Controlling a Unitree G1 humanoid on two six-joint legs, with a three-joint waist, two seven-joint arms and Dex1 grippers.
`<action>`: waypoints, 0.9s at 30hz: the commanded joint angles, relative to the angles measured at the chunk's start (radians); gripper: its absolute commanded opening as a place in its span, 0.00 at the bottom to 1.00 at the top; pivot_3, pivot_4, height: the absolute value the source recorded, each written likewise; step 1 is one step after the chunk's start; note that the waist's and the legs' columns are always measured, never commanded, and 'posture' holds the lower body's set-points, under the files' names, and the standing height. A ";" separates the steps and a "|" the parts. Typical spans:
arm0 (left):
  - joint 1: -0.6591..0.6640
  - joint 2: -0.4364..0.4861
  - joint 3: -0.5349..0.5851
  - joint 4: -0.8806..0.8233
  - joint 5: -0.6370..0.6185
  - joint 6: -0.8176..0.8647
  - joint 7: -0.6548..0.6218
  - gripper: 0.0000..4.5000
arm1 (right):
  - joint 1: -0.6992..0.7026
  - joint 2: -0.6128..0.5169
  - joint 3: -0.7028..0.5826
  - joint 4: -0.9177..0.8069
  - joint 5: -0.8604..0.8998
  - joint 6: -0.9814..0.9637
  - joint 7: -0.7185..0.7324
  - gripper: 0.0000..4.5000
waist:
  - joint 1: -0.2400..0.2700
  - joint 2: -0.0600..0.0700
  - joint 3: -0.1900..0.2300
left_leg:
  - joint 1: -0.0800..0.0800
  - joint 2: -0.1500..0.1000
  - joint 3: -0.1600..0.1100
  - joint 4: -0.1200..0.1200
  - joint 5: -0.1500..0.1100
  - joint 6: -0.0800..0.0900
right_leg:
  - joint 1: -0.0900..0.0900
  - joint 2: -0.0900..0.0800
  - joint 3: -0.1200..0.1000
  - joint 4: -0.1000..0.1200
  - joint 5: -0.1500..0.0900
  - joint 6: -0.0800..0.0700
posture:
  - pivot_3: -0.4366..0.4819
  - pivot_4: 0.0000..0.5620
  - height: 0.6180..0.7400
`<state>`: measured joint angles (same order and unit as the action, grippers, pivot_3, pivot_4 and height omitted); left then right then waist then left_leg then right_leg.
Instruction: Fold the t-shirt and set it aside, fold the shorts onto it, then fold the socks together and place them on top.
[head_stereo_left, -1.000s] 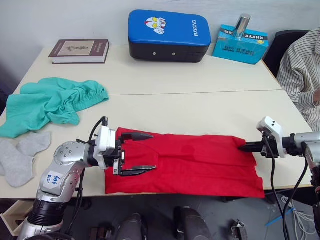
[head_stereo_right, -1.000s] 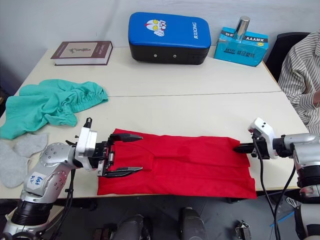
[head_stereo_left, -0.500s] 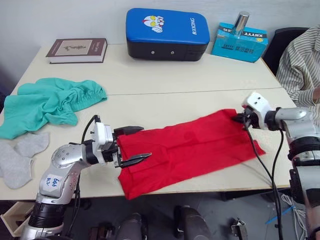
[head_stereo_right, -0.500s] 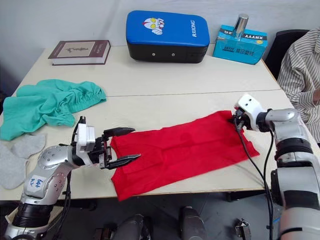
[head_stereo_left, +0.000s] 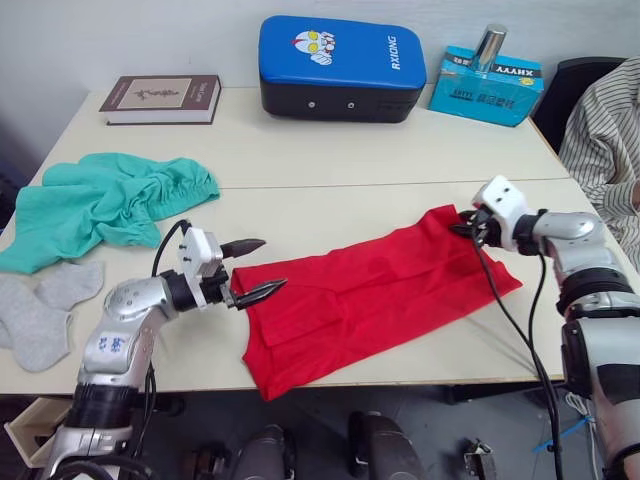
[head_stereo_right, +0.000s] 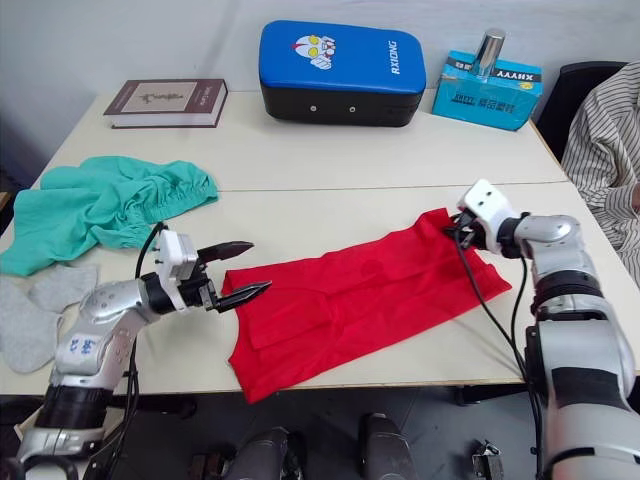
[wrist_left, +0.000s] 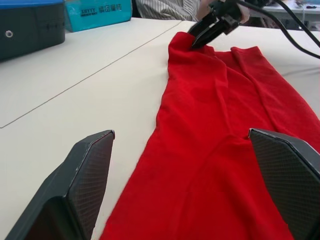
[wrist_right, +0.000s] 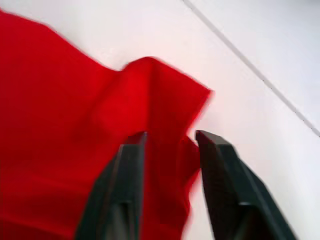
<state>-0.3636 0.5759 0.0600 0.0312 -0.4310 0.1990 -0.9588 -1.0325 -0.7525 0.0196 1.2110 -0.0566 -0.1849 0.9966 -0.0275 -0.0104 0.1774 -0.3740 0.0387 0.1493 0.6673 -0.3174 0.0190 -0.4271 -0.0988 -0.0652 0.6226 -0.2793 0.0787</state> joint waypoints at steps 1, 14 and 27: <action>-0.108 0.019 -0.028 0.131 0.032 0.007 -0.061 1.00 | 0.021 -0.117 -0.102 -0.111 0.109 0.222 0.112 0.62 | 0.001 0.000 0.000 | 0.000 0.000 0.000 0.000 0.000 0.000 | 0.000 0.000 0.000 0.000 0.000 0.000 | 0.48 0.27 1.00; -0.609 -0.077 -0.243 0.899 0.322 -0.076 -0.243 1.00 | 0.767 -0.097 -0.550 -1.349 0.492 1.681 -0.070 1.00 | -0.001 -0.001 0.001 | -0.002 0.000 -0.002 0.001 -0.001 0.001 | -0.002 0.000 -0.005 0.000 0.000 0.001 | 0.48 0.27 1.00; -0.656 -0.149 -0.247 1.048 0.392 -0.069 -0.349 0.51 | 0.697 0.252 -0.489 -1.322 0.461 1.523 -0.373 0.63 | -0.005 -0.020 -0.011 | 0.000 0.000 -0.002 0.000 -0.001 0.002 | -0.001 0.000 -0.005 0.002 0.000 0.000 | 0.48 0.27 1.00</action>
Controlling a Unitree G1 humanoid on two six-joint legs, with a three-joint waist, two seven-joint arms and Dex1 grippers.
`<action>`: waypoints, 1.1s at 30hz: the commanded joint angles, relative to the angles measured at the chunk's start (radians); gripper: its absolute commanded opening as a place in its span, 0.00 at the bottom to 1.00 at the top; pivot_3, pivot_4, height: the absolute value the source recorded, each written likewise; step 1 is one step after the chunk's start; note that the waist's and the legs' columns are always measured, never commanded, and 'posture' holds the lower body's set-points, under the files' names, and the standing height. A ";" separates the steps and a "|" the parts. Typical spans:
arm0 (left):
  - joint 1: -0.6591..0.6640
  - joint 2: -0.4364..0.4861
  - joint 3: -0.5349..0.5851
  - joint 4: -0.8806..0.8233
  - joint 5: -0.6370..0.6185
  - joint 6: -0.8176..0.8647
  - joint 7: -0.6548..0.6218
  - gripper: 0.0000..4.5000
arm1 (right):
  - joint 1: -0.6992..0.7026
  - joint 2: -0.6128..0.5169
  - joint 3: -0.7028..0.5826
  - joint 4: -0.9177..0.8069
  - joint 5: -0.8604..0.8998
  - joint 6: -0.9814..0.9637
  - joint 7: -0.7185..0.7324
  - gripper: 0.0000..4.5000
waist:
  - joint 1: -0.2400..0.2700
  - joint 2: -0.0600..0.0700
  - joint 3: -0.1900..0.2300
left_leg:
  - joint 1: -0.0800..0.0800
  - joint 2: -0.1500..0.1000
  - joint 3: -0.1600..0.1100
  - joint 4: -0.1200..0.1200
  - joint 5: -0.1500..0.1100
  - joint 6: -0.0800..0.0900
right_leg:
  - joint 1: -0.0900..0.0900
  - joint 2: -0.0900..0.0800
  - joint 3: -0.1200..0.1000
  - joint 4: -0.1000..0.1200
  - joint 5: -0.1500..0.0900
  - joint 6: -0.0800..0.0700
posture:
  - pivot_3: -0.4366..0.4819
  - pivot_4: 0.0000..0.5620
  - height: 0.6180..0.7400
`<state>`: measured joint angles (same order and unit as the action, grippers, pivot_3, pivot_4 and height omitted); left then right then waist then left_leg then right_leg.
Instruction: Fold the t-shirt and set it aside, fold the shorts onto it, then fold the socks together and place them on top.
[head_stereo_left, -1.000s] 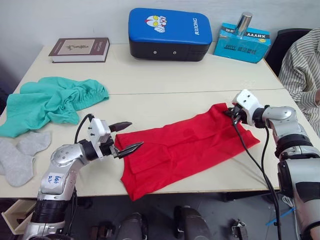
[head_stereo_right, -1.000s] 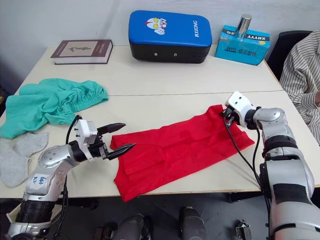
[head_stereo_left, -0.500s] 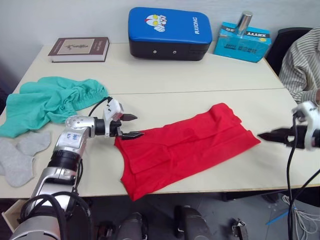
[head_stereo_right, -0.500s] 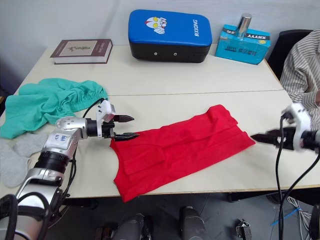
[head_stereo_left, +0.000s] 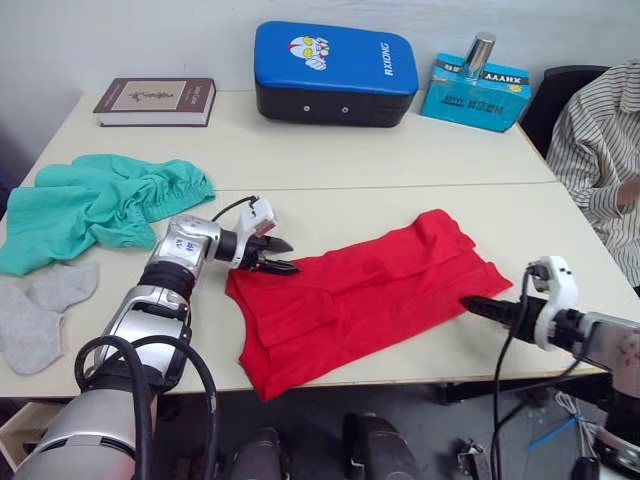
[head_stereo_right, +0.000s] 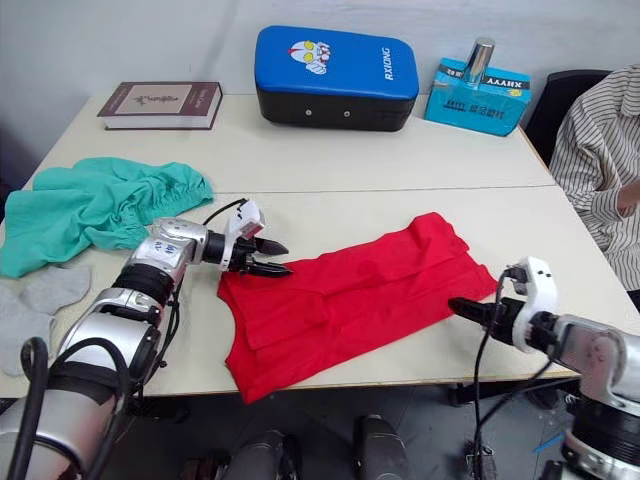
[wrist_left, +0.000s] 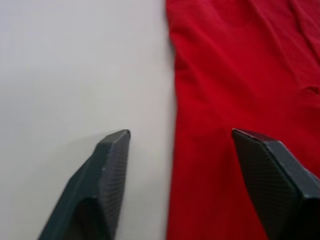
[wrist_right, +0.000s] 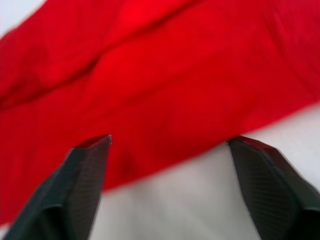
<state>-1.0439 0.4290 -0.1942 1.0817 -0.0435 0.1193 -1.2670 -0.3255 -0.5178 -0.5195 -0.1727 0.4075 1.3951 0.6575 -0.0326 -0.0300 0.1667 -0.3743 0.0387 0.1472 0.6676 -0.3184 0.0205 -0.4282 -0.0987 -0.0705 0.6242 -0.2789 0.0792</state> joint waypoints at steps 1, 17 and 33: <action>0.030 -0.002 0.011 -0.007 0.005 0.020 -0.037 0.45 | -0.016 0.020 0.065 0.077 -0.004 -0.078 -0.040 0.56 | 0.000 0.000 0.000 | 0.000 0.000 0.000 0.000 0.000 0.000 | 0.000 0.000 0.000 0.000 0.000 0.000 | 0.48 0.27 1.00; 0.530 0.005 0.331 -0.798 -0.213 0.392 0.337 0.00 | -0.313 -0.039 0.405 0.435 -0.142 -0.614 0.019 0.01 | -0.026 0.005 0.003 | 0.001 0.002 0.002 -0.001 0.000 -0.001 | -0.001 0.000 0.007 0.004 0.000 0.000 | 0.48 0.27 1.00; 1.071 -0.133 0.440 -1.697 -0.390 0.752 0.805 0.00 | -0.762 0.154 0.565 1.088 -0.349 -0.989 -0.070 0.01 | -0.006 0.008 0.005 | 0.000 0.001 0.001 -0.001 0.001 -0.002 | -0.001 0.000 0.012 0.000 0.000 -0.001 | 0.48 0.27 1.00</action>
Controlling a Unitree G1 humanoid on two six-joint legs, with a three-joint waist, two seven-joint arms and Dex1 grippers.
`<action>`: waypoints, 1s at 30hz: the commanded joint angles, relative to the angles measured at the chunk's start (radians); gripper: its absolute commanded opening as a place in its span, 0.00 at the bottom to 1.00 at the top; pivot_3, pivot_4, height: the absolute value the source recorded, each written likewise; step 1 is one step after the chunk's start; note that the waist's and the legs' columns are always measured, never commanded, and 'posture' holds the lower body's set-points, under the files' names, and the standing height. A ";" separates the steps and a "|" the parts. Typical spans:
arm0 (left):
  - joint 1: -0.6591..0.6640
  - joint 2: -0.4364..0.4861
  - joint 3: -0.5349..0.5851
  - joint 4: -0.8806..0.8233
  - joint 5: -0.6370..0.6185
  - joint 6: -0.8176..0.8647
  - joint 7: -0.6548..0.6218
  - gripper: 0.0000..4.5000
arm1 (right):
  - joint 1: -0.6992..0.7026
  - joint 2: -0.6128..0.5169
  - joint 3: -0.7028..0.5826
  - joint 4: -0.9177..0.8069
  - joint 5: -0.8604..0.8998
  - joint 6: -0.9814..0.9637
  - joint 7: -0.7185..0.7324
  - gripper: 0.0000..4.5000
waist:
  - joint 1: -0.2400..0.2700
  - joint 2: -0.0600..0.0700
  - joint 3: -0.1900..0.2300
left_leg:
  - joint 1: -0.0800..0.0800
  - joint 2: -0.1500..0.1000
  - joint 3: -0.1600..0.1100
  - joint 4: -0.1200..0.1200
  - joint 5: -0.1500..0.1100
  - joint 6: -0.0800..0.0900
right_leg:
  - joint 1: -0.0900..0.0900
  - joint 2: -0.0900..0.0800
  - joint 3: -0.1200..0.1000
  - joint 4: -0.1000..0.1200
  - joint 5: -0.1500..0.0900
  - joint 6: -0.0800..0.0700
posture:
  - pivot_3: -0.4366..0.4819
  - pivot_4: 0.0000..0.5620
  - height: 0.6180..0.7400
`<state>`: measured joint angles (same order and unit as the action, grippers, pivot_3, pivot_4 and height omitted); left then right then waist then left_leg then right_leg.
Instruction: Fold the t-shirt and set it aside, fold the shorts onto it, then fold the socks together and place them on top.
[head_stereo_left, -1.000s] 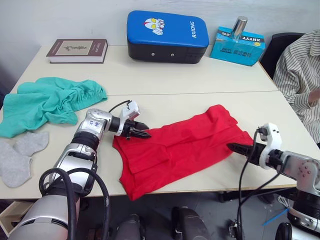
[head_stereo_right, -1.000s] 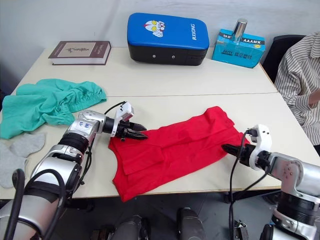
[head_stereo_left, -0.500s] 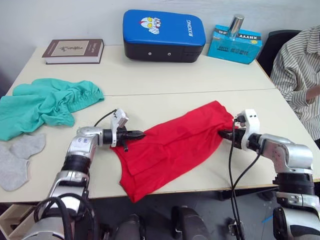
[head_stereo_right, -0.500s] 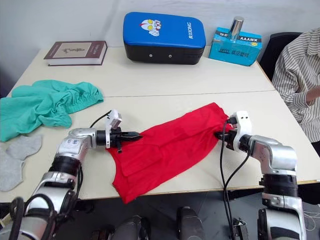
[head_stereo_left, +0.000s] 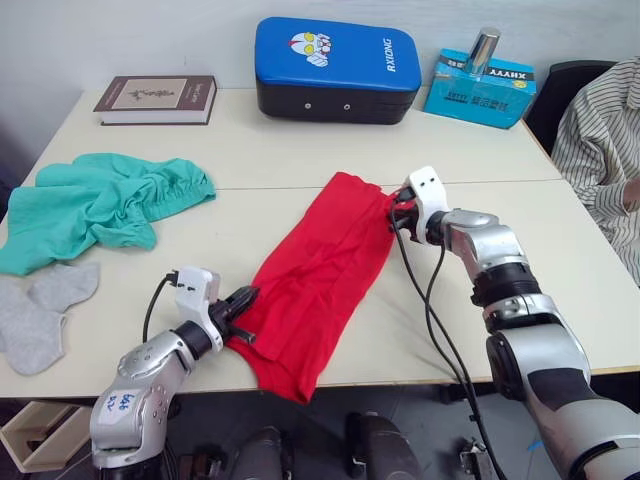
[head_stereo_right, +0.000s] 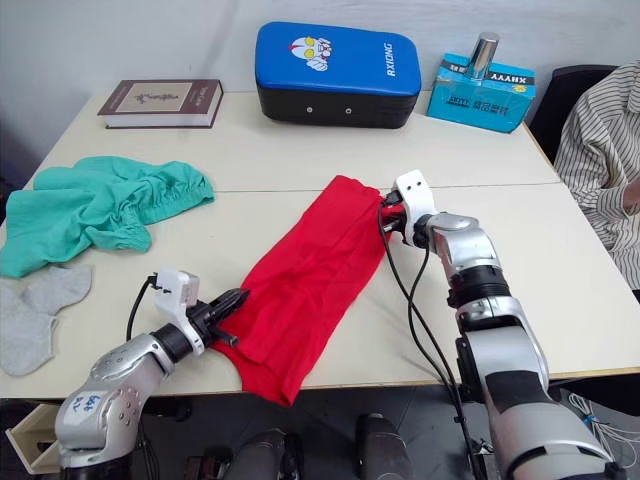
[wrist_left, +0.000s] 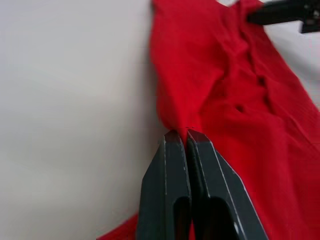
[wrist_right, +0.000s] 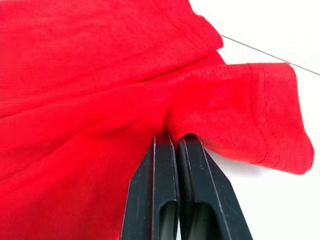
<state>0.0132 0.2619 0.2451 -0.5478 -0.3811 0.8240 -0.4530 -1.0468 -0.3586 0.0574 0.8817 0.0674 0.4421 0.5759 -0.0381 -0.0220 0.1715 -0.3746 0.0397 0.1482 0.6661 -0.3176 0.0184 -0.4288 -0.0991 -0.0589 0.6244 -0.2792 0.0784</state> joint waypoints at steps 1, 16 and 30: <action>0.015 0.048 -0.001 -0.073 -0.072 0.071 -0.015 0.00 | -0.050 -0.007 -0.011 0.050 -0.011 -0.040 0.024 0.01 | 0.000 0.000 0.000 | 0.000 0.000 0.000 0.000 0.000 0.000 | 0.000 0.000 0.000 0.000 0.000 0.000 | 0.48 0.27 1.00; -0.472 0.507 -0.108 0.526 -0.161 0.162 -0.414 0.90 | 0.360 -0.290 -0.158 -0.968 0.496 1.044 0.395 1.00 | 0.012 0.008 0.005 | -0.002 0.002 -0.005 -0.002 -0.002 -0.003 | -0.001 -0.001 -0.006 -0.002 -0.003 -0.005 | 0.48 0.27 1.00; -1.091 0.129 -0.351 1.440 0.121 -0.087 -0.356 0.90 | 0.718 0.026 -0.217 -1.242 0.919 1.172 -0.147 1.00 | 0.008 0.002 0.003 | -0.001 -0.001 -0.002 0.000 -0.001 0.001 | -0.001 0.001 -0.012 -0.002 0.000 -0.001 | 0.48 0.27 1.00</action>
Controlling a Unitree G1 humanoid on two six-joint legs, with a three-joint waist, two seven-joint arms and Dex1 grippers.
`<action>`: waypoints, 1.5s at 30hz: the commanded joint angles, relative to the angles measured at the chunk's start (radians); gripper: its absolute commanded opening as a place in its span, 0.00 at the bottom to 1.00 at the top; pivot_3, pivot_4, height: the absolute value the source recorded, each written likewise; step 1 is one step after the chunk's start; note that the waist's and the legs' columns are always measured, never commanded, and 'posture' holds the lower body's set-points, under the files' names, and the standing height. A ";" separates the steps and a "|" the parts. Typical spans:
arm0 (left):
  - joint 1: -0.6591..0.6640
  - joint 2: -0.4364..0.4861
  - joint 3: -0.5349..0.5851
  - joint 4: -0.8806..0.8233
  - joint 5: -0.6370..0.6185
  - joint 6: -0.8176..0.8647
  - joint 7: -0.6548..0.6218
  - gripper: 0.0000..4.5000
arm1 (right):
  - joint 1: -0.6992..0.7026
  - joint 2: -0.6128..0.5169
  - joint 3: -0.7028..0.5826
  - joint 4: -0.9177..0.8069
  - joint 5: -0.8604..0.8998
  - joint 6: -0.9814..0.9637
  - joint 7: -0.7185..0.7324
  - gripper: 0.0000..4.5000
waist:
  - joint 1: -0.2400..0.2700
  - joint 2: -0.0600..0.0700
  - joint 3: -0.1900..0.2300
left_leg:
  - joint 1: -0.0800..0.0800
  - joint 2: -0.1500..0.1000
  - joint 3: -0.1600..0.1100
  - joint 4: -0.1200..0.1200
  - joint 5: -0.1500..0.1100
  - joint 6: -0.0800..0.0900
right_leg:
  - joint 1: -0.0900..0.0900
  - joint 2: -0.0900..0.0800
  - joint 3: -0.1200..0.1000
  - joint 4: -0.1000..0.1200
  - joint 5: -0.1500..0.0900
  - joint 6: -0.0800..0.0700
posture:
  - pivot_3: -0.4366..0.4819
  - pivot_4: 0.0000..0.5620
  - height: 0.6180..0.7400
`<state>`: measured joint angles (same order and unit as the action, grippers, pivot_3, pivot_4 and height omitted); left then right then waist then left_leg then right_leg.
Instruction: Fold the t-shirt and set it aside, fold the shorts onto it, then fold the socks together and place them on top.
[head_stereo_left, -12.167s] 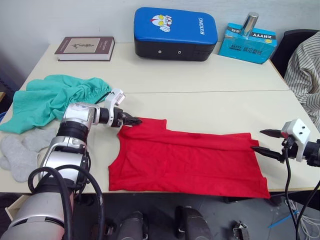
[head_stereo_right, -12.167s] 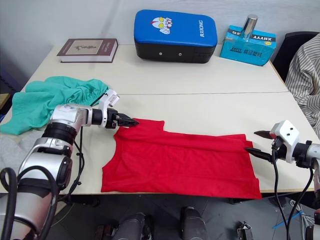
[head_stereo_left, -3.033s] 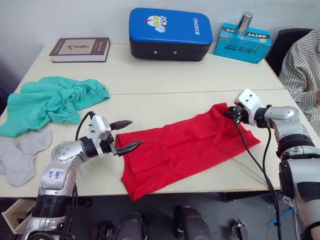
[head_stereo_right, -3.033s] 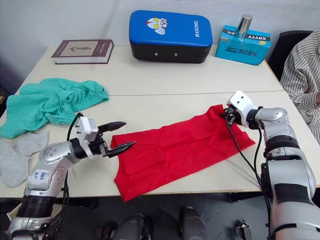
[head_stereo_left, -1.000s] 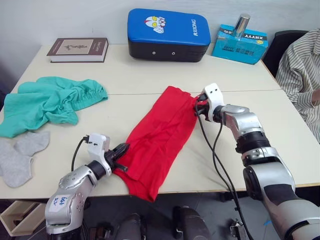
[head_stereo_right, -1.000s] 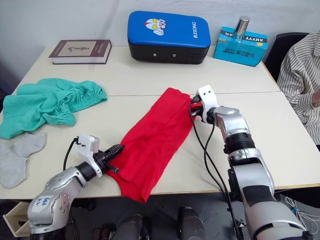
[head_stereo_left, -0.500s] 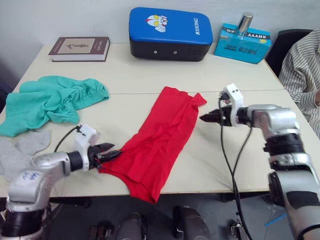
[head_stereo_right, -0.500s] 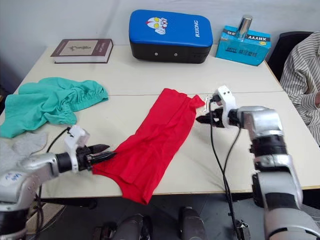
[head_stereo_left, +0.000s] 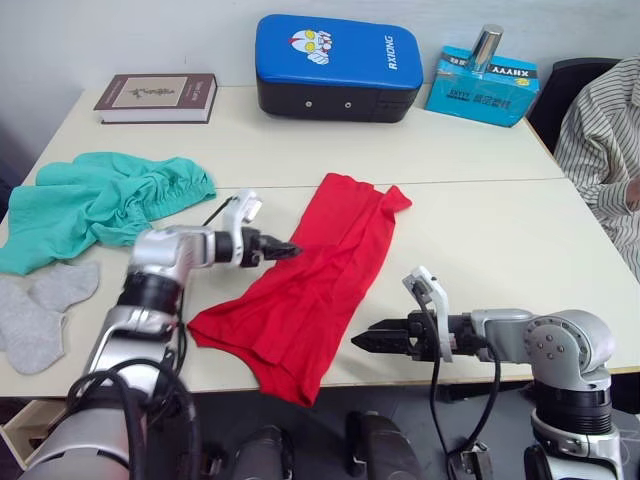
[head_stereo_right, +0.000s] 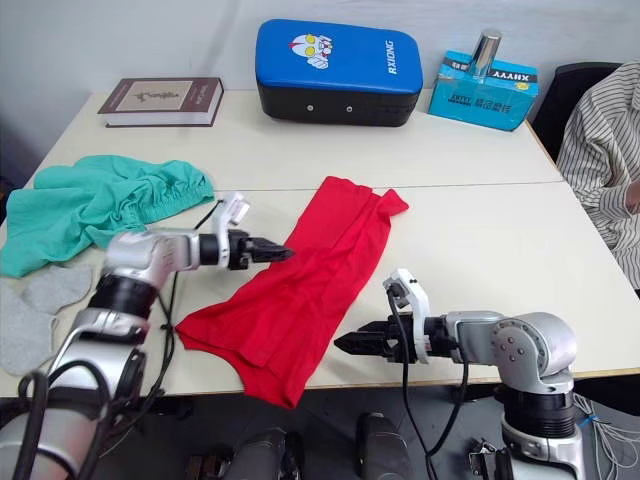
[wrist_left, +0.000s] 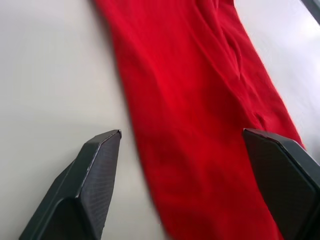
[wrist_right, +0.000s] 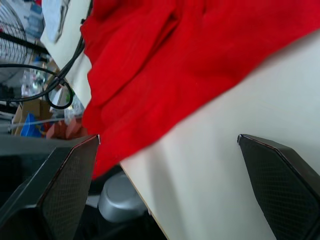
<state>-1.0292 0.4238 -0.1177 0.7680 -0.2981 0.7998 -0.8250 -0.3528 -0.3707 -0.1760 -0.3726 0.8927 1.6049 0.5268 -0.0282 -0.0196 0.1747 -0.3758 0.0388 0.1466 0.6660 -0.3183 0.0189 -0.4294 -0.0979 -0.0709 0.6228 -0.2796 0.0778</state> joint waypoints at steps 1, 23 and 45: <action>-0.073 -0.052 0.011 0.172 0.049 -0.077 0.010 0.90 | 0.027 0.058 0.028 0.016 0.114 0.010 -0.130 1.00 | -0.002 0.000 0.000 | 0.000 0.000 0.000 -0.001 0.000 0.000 | 0.000 0.000 0.000 0.000 0.000 0.000 | 0.48 0.27 1.00; -0.122 -0.174 0.126 0.395 0.149 -0.259 0.052 0.00 | 0.005 0.245 0.072 0.141 0.190 0.010 -0.424 0.00 | -0.001 -0.012 -0.013 | 0.000 0.001 -0.001 -0.001 -0.001 0.000 | 0.001 -0.002 -0.002 0.000 0.000 0.000 | 0.48 0.27 1.00; 0.463 -0.145 0.373 -0.702 -0.074 0.119 0.358 0.00 | -0.093 -0.359 0.090 0.236 0.158 -0.113 -0.019 0.00 | 0.004 -0.007 -0.008 | 0.000 0.002 0.000 -0.002 -0.001 0.001 | 0.000 -0.002 0.007 -0.003 0.000 0.000 | 0.48 0.27 1.00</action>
<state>-0.5669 0.2843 0.2298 0.1433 -0.3416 0.9080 -0.4965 -0.4380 -0.7162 -0.0971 -0.1333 1.0672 1.5229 0.4642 -0.0241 -0.0265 0.1665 -0.3762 0.0401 0.1464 0.6640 -0.3196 0.0196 -0.4291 -0.1005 -0.0643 0.6201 -0.2795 0.0779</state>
